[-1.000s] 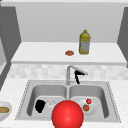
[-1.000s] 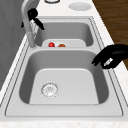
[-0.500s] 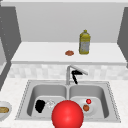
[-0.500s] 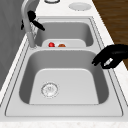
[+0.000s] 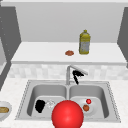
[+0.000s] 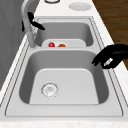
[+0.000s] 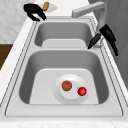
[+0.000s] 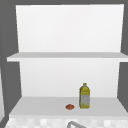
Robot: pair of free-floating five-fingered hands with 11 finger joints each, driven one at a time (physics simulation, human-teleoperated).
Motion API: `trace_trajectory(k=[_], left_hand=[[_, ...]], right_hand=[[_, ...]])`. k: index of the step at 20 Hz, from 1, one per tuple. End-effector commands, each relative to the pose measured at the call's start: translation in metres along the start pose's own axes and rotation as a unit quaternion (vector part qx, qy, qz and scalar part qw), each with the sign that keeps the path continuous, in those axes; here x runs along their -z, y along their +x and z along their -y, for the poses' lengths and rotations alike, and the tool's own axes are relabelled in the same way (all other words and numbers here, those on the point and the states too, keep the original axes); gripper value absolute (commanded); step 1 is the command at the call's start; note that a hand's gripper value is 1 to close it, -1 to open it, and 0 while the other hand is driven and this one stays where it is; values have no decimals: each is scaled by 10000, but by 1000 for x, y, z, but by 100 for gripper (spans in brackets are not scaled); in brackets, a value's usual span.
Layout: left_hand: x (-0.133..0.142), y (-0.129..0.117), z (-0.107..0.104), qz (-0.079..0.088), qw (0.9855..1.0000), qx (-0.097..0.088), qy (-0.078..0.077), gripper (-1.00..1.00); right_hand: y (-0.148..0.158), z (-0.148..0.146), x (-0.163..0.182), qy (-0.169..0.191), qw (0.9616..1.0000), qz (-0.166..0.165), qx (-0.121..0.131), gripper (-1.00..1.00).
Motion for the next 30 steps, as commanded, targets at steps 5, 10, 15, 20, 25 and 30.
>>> trace_trajectory(k=[5,10,15,20,25,30], left_hand=[[0,0,0,0,10000,0,0,0],[0,0,0,0,10000,0,0,0],[0,0,0,0,10000,0,0,0],[0,0,0,0,10000,0,0,0],[0,0,0,0,10000,0,0,0],[0,0,0,0,10000,0,0,0]], right_hand=[[27,-9,13,375,9983,171,-414,-100],[36,-19,-3,74,9981,-251,-558,-100],[37,-18,13,173,9961,-488,-718,-100],[25,-29,27,4,9970,-457,-628,100],[5,-28,41,714,9928,408,-869,100],[-4,-24,56,2161,9467,2192,-949,100]])
